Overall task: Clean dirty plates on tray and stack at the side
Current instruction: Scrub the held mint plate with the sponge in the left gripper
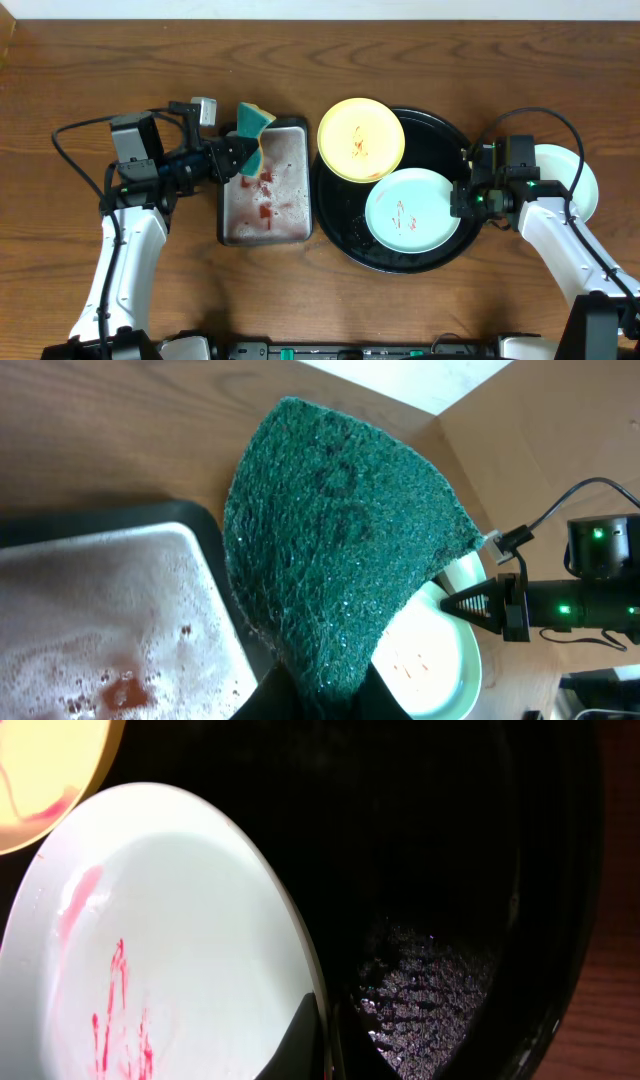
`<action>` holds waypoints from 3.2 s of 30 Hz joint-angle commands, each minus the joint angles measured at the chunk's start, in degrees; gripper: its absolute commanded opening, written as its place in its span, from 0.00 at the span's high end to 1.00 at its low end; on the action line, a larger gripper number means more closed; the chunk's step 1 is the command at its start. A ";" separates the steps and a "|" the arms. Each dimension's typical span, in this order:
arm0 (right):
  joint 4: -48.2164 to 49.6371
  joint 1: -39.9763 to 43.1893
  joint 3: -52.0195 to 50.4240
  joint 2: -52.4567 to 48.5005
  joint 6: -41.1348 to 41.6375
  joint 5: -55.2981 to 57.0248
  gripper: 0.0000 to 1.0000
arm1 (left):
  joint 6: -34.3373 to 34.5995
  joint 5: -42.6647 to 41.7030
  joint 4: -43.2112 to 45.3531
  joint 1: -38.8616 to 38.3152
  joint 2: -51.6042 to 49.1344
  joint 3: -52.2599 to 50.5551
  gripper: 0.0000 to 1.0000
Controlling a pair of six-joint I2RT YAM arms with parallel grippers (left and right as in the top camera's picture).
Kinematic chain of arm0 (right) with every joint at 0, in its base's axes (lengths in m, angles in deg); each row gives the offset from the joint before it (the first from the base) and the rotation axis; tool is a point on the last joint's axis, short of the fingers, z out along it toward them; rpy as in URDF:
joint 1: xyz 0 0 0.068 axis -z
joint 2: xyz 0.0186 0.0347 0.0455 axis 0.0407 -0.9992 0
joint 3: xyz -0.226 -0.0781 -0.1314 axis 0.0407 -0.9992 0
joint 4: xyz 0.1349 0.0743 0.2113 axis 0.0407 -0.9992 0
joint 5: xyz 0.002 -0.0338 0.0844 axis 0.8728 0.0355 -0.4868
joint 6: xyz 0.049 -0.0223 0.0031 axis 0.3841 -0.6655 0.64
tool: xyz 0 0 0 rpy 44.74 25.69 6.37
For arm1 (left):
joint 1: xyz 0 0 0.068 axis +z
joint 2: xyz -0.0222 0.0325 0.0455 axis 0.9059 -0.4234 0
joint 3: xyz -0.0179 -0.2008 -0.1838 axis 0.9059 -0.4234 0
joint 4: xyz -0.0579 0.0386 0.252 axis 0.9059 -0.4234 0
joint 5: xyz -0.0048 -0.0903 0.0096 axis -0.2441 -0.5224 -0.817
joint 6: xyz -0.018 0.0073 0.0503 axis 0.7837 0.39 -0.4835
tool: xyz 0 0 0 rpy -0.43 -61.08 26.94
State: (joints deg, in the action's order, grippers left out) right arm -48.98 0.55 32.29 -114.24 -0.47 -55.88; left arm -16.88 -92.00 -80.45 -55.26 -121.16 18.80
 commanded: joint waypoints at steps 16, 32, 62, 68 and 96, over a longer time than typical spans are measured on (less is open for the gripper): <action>-1.97 -0.90 -0.42 -0.17 -0.28 -0.11 0.99 | -1.51 43.50 -7.43 -17.27 0.31 0.37 0.93; 8.35 -0.94 -12.52 -0.17 2.60 -1.03 0.99 | 15.47 39.52 2.34 -43.54 -1.46 0.50 0.92; 8.33 -0.96 -12.55 -0.17 2.78 -2.32 0.99 | 22.25 52.11 10.71 -53.29 -26.84 2.12 0.93; 8.33 -0.94 -12.52 -0.17 2.75 -2.32 0.99 | 22.88 47.56 12.79 -54.86 -21.75 3.19 0.93; 7.87 -0.94 -12.52 -0.17 2.73 -3.76 0.99 | 21.20 52.26 30.86 -52.65 -29.75 3.19 0.93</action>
State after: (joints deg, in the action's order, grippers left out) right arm -40.65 0.55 20.77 -113.45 2.24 -60.36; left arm 6.73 -37.20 -49.50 -109.07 -152.42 21.10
